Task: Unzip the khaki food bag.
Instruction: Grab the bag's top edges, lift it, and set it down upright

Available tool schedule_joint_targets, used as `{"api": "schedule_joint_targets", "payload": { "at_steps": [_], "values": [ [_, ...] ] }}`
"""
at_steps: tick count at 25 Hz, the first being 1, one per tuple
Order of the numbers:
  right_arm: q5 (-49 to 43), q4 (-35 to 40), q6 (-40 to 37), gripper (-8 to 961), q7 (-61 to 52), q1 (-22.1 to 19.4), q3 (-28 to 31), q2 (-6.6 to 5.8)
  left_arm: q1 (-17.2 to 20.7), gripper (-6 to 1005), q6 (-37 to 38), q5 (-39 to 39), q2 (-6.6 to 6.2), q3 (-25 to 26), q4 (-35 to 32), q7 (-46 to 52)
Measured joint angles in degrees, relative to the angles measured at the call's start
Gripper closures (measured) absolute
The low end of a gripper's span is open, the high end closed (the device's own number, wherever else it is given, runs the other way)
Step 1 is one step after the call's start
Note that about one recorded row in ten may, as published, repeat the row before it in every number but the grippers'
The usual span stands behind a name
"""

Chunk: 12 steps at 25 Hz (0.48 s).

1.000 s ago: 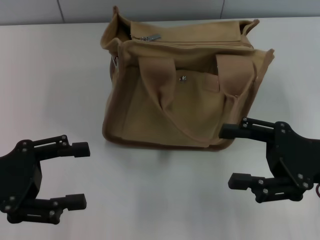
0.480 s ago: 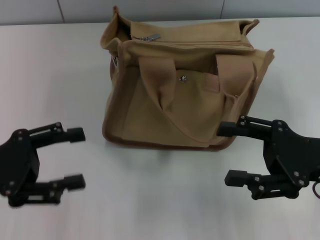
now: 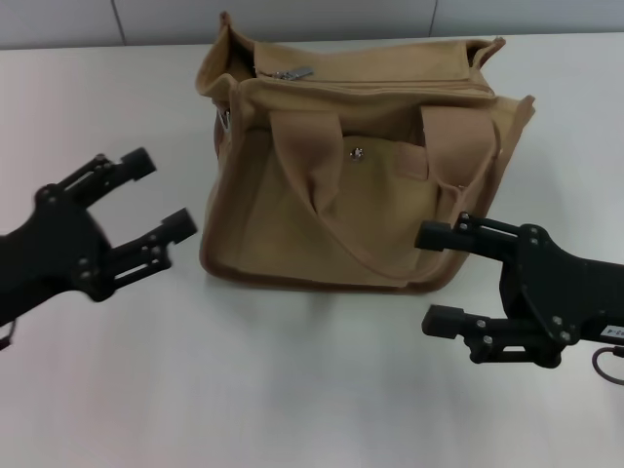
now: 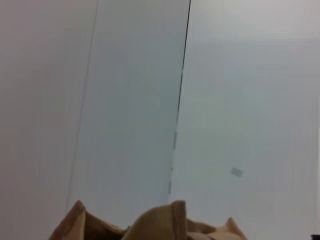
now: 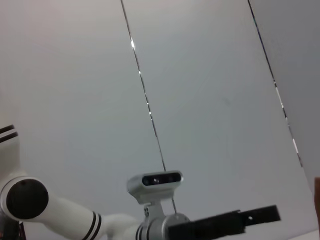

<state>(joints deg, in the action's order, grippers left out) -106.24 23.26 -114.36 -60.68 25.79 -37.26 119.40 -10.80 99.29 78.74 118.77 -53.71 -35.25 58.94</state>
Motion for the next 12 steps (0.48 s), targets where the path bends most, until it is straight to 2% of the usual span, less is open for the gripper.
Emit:
{"api": "schedule_joint_targets", "payload": {
  "at_steps": [1, 2, 3, 4, 7, 11, 12],
  "values": [
    [0.03, -0.23, 0.09, 127, 0.35, 0.06, 0.00, 0.01, -0.64, 234, -0.56, -0.40, 0.23, -0.25, 1.15, -1.33],
    [0.10, -0.58, 0.36, 128, 0.73, 0.12, -0.01, 0.02, -3.61, 238, -1.11, -1.18, 0.32, -0.57, 6.63, -5.04],
    [0.10, -0.58, 0.36, 128, 0.73, 0.12, -0.01, 0.02, -3.61, 241, -1.11, -1.18, 0.32, -0.57, 6.63, -5.04],
    [0.15, -0.74, 0.47, 128, 0.81, 0.18, -0.01, 0.02, -5.09, 244, -1.32, -1.46, 0.34, -0.59, 9.50, -6.98],
    [0.35, -1.06, 0.74, 128, 0.94, 0.62, -0.42, 0.04, -10.08, 253, -4.14, -4.14, 0.36, -0.38, 19.48, -17.76],
    [0.51, -1.11, 0.70, 128, 0.97, 0.67, -0.61, 0.05, -10.68, 266, -4.68, -4.94, 0.36, -0.47, 20.74, -19.53],
    [0.51, -1.11, 0.65, 128, 0.98, 0.67, -0.60, 0.05, -11.87, 269, -5.50, -6.62, 0.37, -0.69, 23.05, -22.21]
  ]
}}
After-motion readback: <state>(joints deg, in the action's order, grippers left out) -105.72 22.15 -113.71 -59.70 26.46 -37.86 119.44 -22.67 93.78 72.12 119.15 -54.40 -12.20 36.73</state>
